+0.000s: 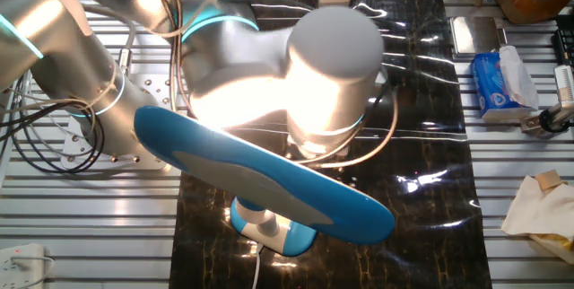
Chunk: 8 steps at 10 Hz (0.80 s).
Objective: Turn on the desk lamp by pressing the button
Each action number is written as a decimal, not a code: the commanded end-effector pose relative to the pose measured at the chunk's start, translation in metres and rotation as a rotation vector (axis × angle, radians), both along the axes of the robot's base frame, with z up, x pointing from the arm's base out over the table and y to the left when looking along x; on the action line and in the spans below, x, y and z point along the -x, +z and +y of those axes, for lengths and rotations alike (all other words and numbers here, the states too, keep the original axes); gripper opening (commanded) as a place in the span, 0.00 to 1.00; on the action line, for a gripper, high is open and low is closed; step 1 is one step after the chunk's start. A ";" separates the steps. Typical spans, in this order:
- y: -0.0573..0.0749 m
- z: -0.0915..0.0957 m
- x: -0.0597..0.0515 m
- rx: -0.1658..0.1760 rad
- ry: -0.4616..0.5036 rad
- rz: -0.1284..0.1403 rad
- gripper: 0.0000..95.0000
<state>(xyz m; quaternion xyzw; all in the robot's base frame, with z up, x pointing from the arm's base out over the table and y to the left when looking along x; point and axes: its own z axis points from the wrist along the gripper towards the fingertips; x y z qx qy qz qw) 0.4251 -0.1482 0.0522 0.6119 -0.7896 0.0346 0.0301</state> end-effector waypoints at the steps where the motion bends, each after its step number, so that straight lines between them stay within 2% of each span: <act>1: 0.011 0.002 -0.017 0.019 -0.003 -0.014 0.60; 2: 0.016 0.004 -0.027 0.038 -0.029 -0.026 0.40; 3: 0.017 0.007 -0.032 0.060 -0.049 -0.071 0.00; 4: 0.017 0.007 -0.033 0.062 -0.082 -0.089 0.00; 7: 0.018 0.008 -0.033 0.087 -0.092 -0.115 0.00; 8: 0.018 0.008 -0.033 0.098 -0.087 -0.115 0.00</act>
